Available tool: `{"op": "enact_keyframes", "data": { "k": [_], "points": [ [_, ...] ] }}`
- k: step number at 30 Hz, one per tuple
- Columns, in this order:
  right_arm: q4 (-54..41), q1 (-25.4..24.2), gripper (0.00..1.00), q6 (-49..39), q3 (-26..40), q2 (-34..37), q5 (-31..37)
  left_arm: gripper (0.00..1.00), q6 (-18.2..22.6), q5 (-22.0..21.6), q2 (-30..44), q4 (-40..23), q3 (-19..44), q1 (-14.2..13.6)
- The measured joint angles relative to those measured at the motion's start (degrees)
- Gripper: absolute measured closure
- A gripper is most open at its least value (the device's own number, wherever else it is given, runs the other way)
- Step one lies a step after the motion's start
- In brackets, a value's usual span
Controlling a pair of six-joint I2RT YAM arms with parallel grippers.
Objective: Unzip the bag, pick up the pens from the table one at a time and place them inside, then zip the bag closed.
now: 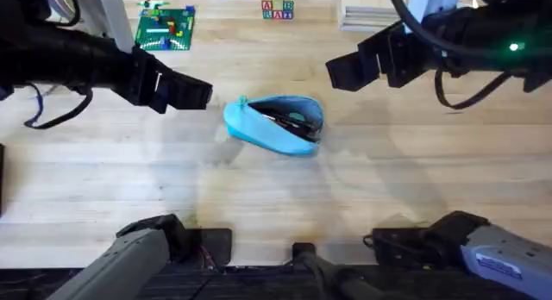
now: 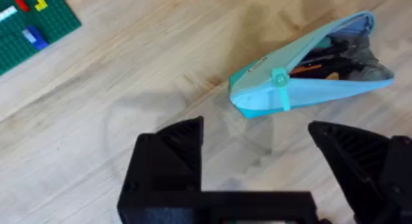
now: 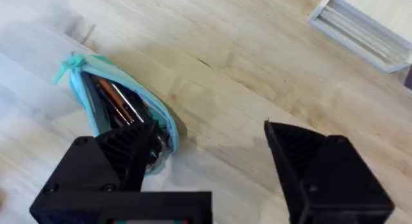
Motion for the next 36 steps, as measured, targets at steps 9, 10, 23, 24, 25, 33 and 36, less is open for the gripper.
{"op": "enact_keyframes", "data": {
  "k": [9, 10, 23, 24, 25, 33, 36],
  "points": [
    [-1.28, 0.0, 0.003, 0.45, 0.0, -0.02, 0.06, 0.006, 0.34, 0.02, 0.0, 1.44, 0.0, 0.0],
    [-1.81, 0.0, 0.003, 0.54, 0.0, -0.02, 0.06, 0.006, 0.61, 0.04, 0.0, 1.53, 0.0, 0.0],
    [-3.45, 0.0, 0.003, 0.54, 0.0, -0.02, 0.06, 0.008, 8.18, 2.89, 0.0, 1.62, 0.0, 0.0],
    [-3.45, 0.0, 0.003, 0.54, 0.0, -0.02, 0.06, 0.009, 8.55, 3.01, 0.0, 1.62, 0.0, 0.1],
    [-3.45, 0.0, 0.003, 0.56, 0.0, -0.02, 0.06, 0.009, 8.92, 3.18, 0.0, 1.6, 0.0, 0.38],
    [-3.45, 0.0, 0.003, 0.54, 0.0, -0.01, 0.06, 0.009, 16.94, 9.5, 0.91, -3.61, 0.0, 7.77],
    [-3.47, 0.0, 0.003, 0.55, 0.0, 0.0, 0.06, 0.009, 21.57, 12.19, 3.05, -6.11, 0.0, 10.95]
  ]
}}
